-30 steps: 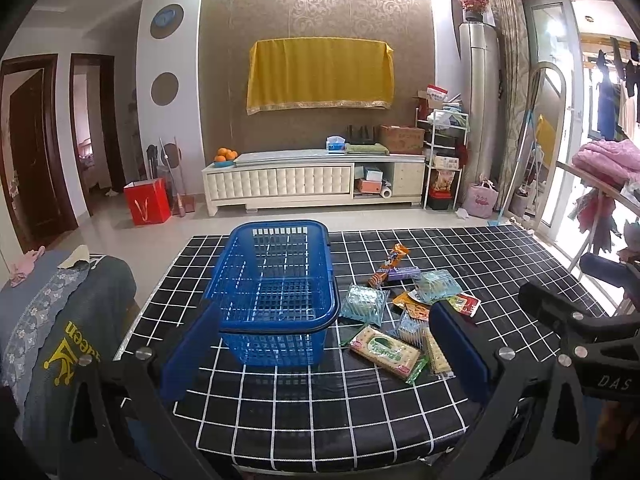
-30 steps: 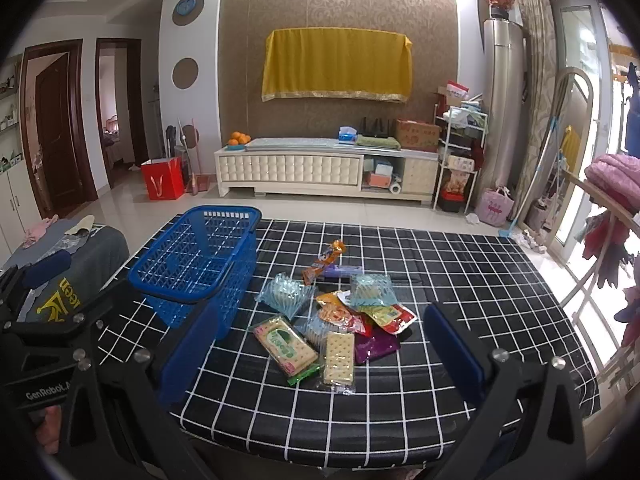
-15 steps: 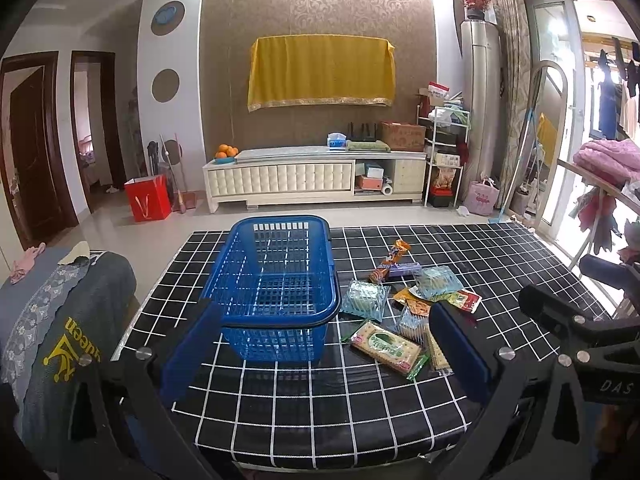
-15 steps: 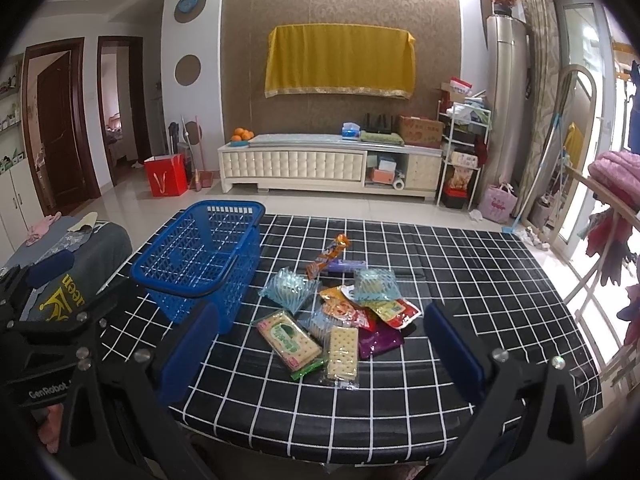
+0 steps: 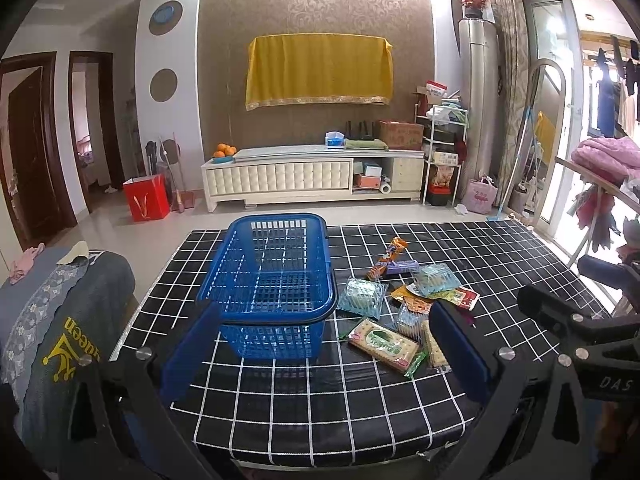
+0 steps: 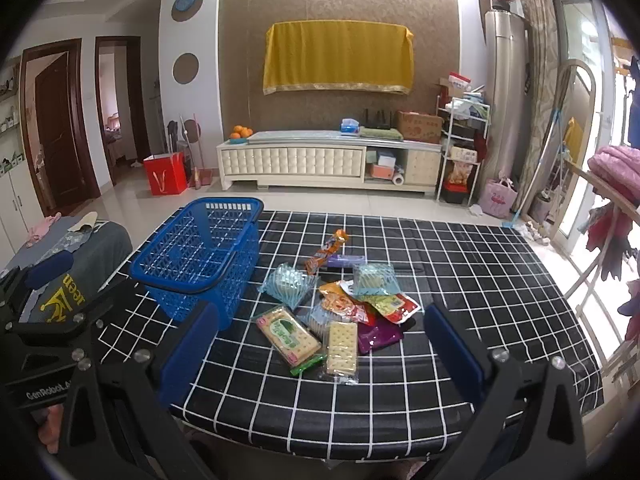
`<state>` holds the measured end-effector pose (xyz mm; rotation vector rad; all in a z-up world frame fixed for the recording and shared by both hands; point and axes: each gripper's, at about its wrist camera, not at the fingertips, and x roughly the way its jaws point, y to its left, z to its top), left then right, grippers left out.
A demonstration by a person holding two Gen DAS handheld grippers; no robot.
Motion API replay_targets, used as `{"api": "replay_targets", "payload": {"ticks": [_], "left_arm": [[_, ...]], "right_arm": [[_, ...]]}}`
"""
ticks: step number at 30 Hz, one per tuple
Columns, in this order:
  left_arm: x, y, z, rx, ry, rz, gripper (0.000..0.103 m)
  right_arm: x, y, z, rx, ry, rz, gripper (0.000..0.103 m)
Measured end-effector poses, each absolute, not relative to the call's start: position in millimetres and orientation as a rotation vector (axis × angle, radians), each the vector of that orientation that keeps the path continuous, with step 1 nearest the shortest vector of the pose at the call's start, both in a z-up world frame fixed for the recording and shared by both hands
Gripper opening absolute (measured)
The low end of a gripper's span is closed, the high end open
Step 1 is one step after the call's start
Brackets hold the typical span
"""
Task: Organize snacks
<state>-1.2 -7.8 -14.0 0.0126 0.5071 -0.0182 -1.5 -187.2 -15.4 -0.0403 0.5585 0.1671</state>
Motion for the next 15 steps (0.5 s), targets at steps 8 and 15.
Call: {"api": "replay_targets", "payload": {"ticks": [8,15], "left_arm": [[-3.1,-9.8,-12.9,0.011,0.507,-0.025,0.103],[-2.6,-12.2,-11.7,0.019,0.506,-0.030,0.103]], "right_arm": [[-2.3,-188.3,-15.2,-0.041,0.554,0.163,0.103],[-3.2,-190.5,-13.5,-0.040,0.552,0.150,0.103]]}}
